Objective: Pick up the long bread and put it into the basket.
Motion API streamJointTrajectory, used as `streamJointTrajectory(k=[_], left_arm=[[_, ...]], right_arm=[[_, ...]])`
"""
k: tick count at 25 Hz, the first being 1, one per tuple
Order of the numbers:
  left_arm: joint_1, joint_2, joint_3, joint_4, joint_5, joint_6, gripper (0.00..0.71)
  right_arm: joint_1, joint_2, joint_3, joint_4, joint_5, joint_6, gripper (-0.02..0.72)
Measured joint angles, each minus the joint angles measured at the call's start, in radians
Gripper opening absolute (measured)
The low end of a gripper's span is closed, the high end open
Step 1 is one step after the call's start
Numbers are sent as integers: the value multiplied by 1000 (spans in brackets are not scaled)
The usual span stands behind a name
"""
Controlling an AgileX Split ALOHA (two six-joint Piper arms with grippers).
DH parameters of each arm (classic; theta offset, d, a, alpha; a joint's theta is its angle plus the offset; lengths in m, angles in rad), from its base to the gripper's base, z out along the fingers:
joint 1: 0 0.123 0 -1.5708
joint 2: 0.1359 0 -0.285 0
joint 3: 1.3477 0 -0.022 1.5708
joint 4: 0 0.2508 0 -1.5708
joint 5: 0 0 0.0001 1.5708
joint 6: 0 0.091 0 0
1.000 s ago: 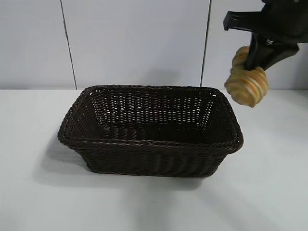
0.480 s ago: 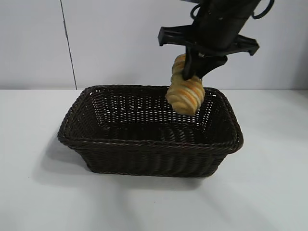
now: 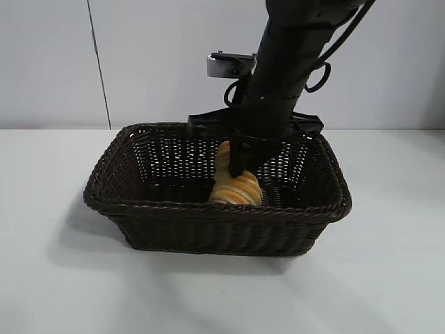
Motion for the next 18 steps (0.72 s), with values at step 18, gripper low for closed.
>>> streamJointTrajectory(k=[18], left_arm=[[0,0,0,0,0,0,687]], right_arm=[[-90,0,-485,-20,487,-10,685]])
